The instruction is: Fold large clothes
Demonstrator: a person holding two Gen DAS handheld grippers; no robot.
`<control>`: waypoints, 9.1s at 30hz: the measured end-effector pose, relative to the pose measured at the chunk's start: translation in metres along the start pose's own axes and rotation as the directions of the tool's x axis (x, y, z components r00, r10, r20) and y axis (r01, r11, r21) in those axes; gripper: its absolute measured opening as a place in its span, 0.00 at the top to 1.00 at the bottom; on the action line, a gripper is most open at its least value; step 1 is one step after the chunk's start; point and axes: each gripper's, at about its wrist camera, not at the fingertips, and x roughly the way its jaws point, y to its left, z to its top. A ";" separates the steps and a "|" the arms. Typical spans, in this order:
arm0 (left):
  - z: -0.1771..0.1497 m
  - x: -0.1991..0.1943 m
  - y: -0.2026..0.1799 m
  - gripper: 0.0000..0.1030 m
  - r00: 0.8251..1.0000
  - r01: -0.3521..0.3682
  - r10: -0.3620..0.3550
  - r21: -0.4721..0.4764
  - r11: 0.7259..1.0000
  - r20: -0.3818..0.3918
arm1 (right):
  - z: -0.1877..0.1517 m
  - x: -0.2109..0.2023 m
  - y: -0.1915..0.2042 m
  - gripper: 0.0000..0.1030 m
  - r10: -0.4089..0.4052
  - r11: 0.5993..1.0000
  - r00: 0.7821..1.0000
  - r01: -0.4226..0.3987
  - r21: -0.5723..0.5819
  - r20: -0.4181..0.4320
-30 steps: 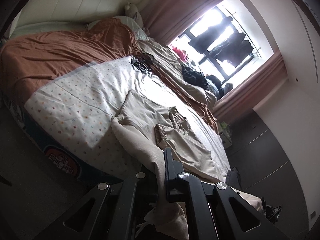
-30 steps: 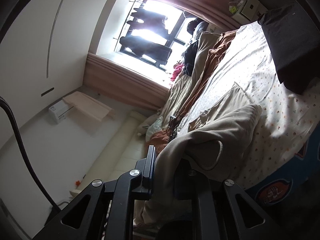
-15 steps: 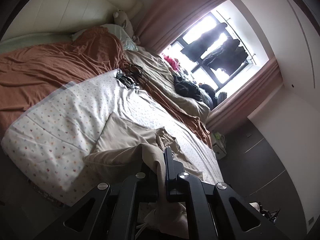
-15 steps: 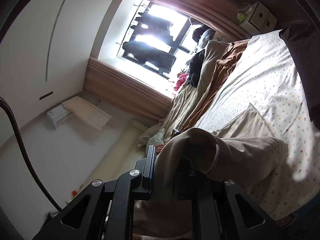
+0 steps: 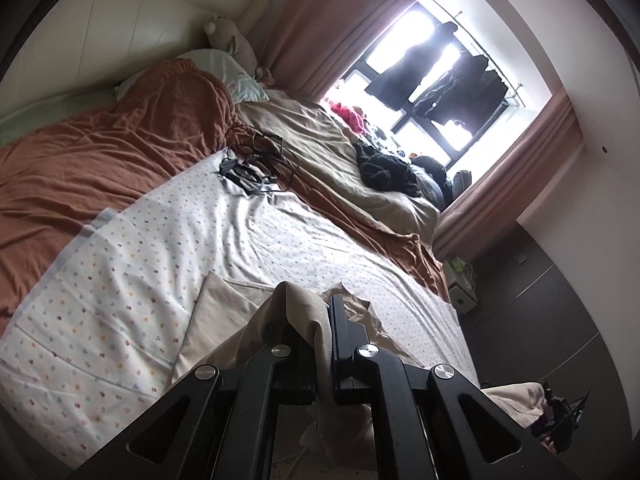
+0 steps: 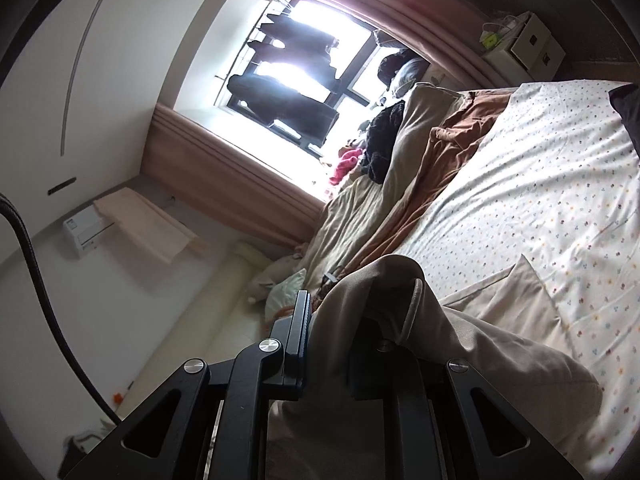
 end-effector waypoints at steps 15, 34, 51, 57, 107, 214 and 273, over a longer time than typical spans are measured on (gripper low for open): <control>0.025 0.130 0.036 0.96 0.980 -0.119 0.127 0.058 0.991 -0.154 | 0.011 0.100 -0.059 0.85 -0.119 0.992 0.988 0.121 0.022 -0.097; 0.010 0.230 0.096 0.40 0.959 -0.128 0.095 -0.106 0.986 -0.267 | -0.003 0.156 -0.111 0.36 -0.431 0.902 0.891 0.429 -0.050 -0.142; -0.029 0.139 0.126 0.37 0.941 -0.247 0.223 -0.070 0.966 -0.253 | -0.072 0.171 -0.046 0.37 -0.476 0.876 0.831 0.419 -0.237 -0.287; -0.059 0.107 0.155 0.37 0.931 -0.270 0.221 -0.139 0.953 -0.291 | -0.108 0.197 -0.019 0.37 -0.476 0.872 0.808 0.383 -0.306 -0.347; -0.143 0.086 0.194 0.74 0.949 -0.216 0.096 -0.398 0.892 -0.301 | -0.219 0.375 -0.029 0.92 -0.752 0.627 0.504 0.350 -0.696 -0.425; -0.050 0.069 0.076 0.92 0.959 0.204 -0.269 -0.429 0.880 -0.095 | -0.289 0.165 0.003 0.85 -0.577 0.815 0.606 0.384 -0.434 -0.548; -0.180 0.248 -0.224 0.32 0.750 0.299 -0.265 -0.047 0.953 -0.606 | -0.111 -0.062 -0.119 0.56 -0.528 0.840 0.806 0.542 -0.023 -0.268</control>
